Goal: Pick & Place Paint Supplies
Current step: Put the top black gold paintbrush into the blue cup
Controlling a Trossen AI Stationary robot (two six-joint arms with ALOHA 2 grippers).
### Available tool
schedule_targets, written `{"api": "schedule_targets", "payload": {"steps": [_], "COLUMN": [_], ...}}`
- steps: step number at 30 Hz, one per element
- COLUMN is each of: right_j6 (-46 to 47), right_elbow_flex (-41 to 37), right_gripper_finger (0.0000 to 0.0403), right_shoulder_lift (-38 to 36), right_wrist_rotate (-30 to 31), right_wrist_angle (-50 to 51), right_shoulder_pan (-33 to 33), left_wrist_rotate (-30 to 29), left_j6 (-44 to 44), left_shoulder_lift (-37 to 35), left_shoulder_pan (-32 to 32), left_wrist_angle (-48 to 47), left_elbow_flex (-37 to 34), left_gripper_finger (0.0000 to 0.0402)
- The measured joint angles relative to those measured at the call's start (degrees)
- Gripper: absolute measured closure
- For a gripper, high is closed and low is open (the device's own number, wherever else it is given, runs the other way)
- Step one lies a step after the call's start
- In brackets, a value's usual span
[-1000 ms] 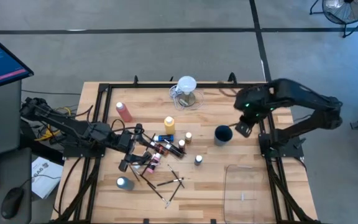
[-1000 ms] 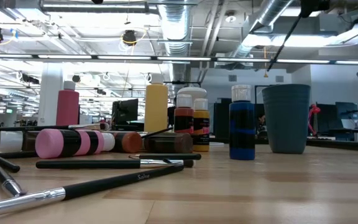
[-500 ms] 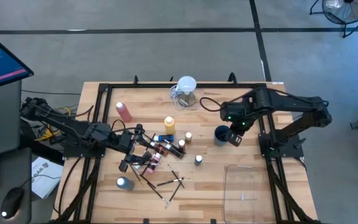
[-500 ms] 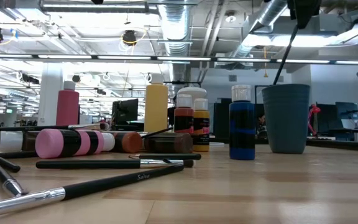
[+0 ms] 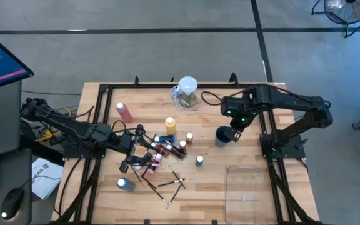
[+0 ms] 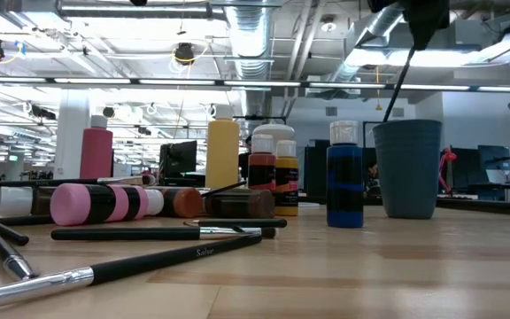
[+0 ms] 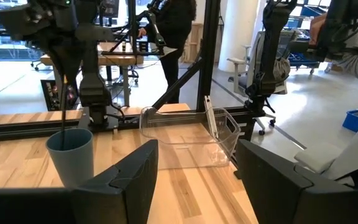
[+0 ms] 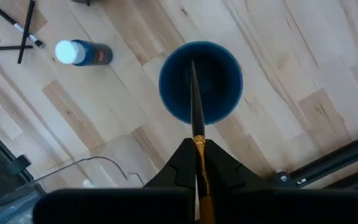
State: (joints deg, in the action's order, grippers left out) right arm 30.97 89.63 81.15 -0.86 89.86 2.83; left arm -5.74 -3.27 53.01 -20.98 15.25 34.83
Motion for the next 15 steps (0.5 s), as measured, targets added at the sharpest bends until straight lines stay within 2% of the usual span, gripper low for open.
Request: {"api": "schedule_targets", "payload": {"steps": [15], "right_j6": [-1.52], "right_elbow_flex": [-7.00], "right_gripper_finger": [0.0401], "right_shoulder_lift": [0.71], "right_wrist_rotate": [-1.76], "right_wrist_angle": [0.16], "right_shoulder_pan": [3.02], "left_wrist_rotate": [0.00], "left_j6": [-0.02], "left_shoulder_lift": [0.01], "left_shoulder_pan": [-0.56], "left_wrist_angle": [0.00], "left_elbow_flex": [0.00], "left_gripper_finger": [0.0198]}}
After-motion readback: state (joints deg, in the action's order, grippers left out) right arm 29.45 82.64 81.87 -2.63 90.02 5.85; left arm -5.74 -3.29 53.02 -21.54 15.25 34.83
